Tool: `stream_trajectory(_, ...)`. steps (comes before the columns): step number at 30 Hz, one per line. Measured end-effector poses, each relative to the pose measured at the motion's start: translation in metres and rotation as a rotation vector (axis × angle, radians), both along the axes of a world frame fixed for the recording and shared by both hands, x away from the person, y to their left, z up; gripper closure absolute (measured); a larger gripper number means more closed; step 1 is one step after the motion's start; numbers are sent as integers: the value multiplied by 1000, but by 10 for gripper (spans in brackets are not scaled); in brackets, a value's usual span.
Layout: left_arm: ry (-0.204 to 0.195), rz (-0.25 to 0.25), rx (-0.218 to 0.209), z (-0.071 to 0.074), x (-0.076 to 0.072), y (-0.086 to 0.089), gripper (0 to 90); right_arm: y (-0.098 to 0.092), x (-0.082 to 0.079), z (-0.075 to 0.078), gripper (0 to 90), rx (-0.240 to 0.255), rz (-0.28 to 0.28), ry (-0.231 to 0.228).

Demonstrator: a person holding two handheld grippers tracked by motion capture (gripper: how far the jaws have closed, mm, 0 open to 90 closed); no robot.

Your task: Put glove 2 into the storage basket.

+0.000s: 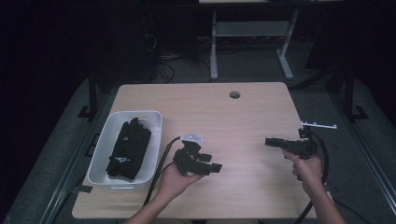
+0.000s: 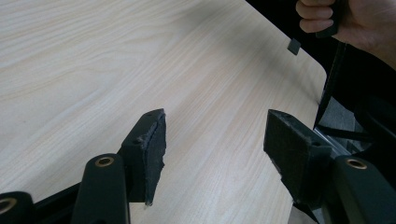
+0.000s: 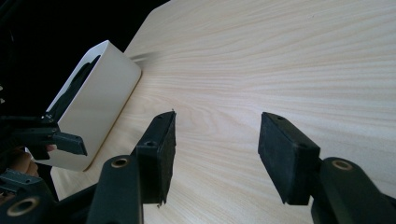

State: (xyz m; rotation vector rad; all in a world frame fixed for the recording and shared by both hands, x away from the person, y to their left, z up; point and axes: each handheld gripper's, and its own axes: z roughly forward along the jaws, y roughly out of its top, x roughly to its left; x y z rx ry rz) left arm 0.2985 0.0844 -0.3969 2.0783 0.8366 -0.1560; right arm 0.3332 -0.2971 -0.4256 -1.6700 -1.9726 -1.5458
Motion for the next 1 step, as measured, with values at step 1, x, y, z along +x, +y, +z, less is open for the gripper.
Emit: stream_trajectory(1, 0, -3, 0, 0, 0, 0, 385, 0, 0, 0, 457, -7, 2, -1)
